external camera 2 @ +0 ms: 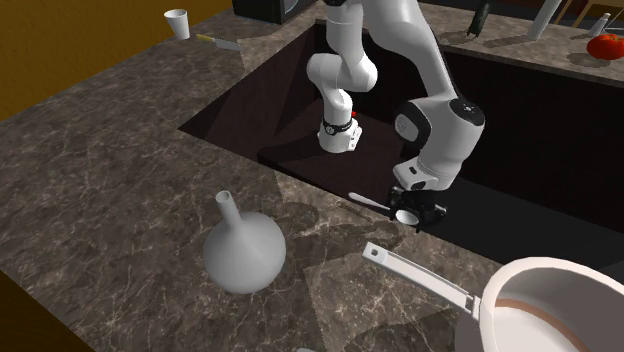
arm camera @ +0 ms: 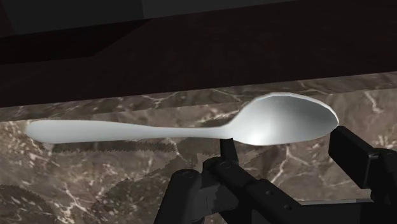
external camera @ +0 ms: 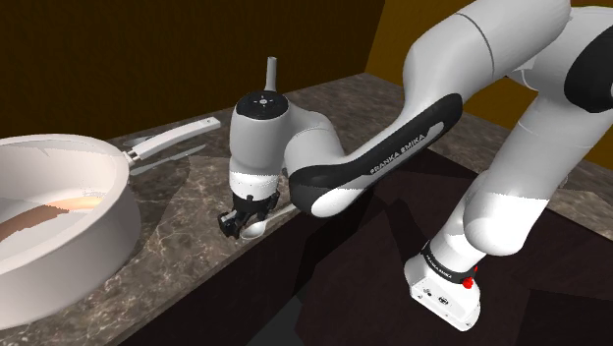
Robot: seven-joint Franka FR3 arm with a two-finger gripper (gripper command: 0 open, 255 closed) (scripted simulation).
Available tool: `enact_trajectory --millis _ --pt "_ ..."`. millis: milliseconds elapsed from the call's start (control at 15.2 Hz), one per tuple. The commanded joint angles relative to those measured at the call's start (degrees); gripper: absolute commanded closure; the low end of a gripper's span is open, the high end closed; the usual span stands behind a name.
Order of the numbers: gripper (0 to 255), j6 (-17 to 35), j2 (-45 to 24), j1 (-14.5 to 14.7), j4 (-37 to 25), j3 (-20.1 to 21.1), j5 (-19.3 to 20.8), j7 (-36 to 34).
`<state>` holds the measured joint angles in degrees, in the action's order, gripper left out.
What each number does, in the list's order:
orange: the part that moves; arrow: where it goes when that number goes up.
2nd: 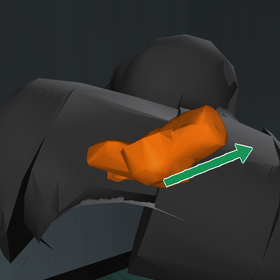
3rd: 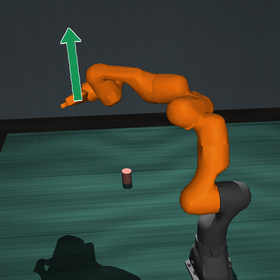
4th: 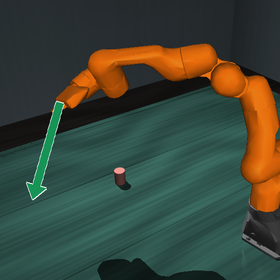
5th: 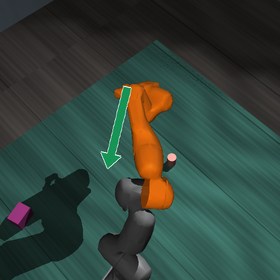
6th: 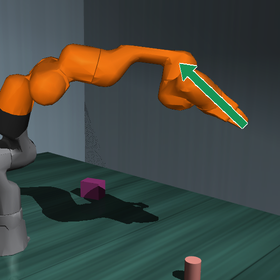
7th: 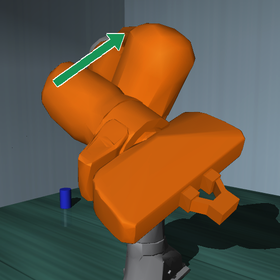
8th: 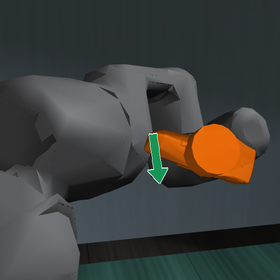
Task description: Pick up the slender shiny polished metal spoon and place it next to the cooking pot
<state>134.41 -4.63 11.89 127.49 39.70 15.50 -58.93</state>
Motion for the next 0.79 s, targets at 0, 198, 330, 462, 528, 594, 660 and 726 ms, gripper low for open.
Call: enact_trajectory --millis 0,198,330,462,528,594,660,726 --pt "255 0.83 -0.76 0.04 0.30 -0.18 0.90 -0.59" --pt "255 0.83 -0.76 0.04 0.30 -0.19 0.90 -0.59" --pt "255 0.83 -0.76 0.04 0.30 -0.19 0.90 -0.59" --pt "255 0.83 -0.76 0.04 0.30 -0.19 0.90 -0.59" --pt "0 0.83 -0.76 0.04 0.30 -0.19 0.90 -0.59" --pt "0 0.83 -0.76 0.04 0.30 -0.19 0.90 -0.59" --pt "0 0.83 -0.76 0.04 0.30 -0.19 0.90 -0.59" --pt "0 0.83 -0.76 0.04 0.30 -0.19 0.90 -0.59"
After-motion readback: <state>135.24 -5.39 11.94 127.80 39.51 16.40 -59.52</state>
